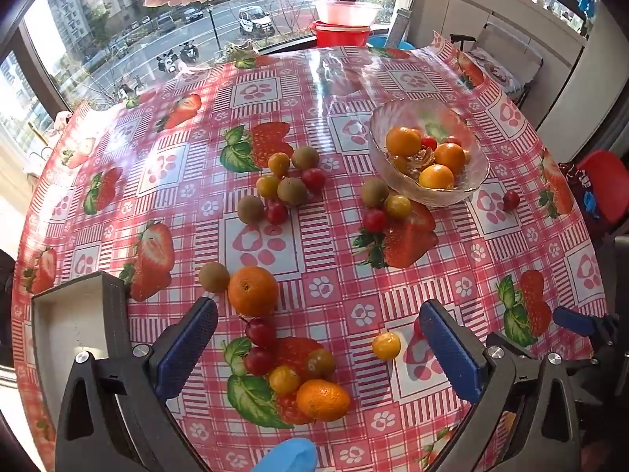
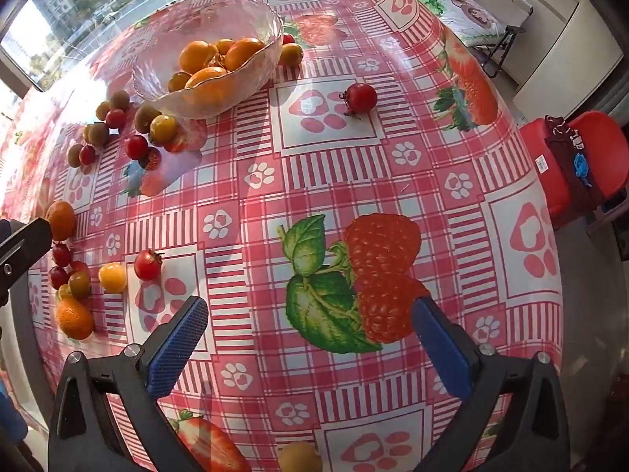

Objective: Organize fruits
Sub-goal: 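Move both grippers over the table toward the loose fruits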

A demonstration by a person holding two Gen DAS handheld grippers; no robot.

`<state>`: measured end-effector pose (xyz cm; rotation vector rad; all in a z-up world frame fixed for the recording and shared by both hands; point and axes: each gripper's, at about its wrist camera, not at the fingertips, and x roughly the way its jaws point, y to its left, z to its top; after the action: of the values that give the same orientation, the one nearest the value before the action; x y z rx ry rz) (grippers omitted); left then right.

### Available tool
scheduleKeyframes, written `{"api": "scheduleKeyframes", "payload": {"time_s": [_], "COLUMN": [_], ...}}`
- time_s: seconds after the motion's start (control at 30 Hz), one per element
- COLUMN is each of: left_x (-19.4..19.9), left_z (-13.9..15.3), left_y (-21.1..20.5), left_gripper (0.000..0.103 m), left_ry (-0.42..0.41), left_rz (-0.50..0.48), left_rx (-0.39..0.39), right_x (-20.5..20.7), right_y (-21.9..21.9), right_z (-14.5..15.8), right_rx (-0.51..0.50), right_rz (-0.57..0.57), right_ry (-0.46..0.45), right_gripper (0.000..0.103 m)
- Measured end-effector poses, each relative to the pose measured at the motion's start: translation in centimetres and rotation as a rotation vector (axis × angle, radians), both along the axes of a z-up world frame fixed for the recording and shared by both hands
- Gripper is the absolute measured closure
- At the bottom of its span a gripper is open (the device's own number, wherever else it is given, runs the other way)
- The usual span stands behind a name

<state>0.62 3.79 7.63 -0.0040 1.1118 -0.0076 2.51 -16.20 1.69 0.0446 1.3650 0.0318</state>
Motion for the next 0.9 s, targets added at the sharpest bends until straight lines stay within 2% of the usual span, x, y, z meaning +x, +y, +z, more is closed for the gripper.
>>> {"api": "scheduleKeyframes", "payload": {"time_s": [0.1,0.17,0.23,0.33,0.4,0.47,0.57,0.63,0.67,0.77,0.9], "left_x": [-1.6,-3.0,-3.9,-5.3,-6.4,-7.3,-8.1,-8.4,-8.4,-8.7,-9.1], "left_z": [1.7,3.1,4.0,3.6,3.5,3.8,3.6,3.0,2.6,1.8,1.7], "left_y": [1.8,2.1,3.0,4.3,5.2,5.9,7.5,8.3,8.5,8.7,9.1], "left_gripper": [0.0,0.0,0.0,0.0,0.0,0.0,0.0,0.0,0.0,0.0,0.0], "left_ry": [-0.008,0.015,0.071,0.177,0.189,0.178,0.202,0.232,0.256,0.308,0.29], "left_rz": [0.022,0.031,0.029,0.01,0.011,0.01,0.009,-0.007,-0.016,-0.048,-0.092], "left_rx": [-0.009,0.013,0.028,0.002,0.007,0.002,-0.066,-0.126,-0.13,-0.101,-0.031], "right_x": [-2.1,-2.7,-3.8,-5.6,-6.6,-8.0,-9.1,-9.6,-10.0,-11.0,-12.4], "right_y": [0.4,0.9,1.7,3.3,3.8,4.8,5.2,6.0,6.3,6.6,6.8], "right_z": [2.2,3.3,3.6,4.6,5.0,5.5,7.0,7.2,7.0,6.7,7.0], "right_rx": [0.066,0.123,0.157,0.192,0.213,0.205,0.191,0.134,0.089,0.034,-0.002], "right_rz": [-0.001,0.008,0.039,0.068,0.074,0.078,0.067,0.071,0.077,0.066,-0.01], "right_ry": [-0.021,-0.002,0.025,0.059,0.071,0.056,0.081,0.118,0.134,0.152,0.156], "right_gripper": [0.0,0.0,0.0,0.0,0.0,0.0,0.0,0.0,0.0,0.0,0.0]}}
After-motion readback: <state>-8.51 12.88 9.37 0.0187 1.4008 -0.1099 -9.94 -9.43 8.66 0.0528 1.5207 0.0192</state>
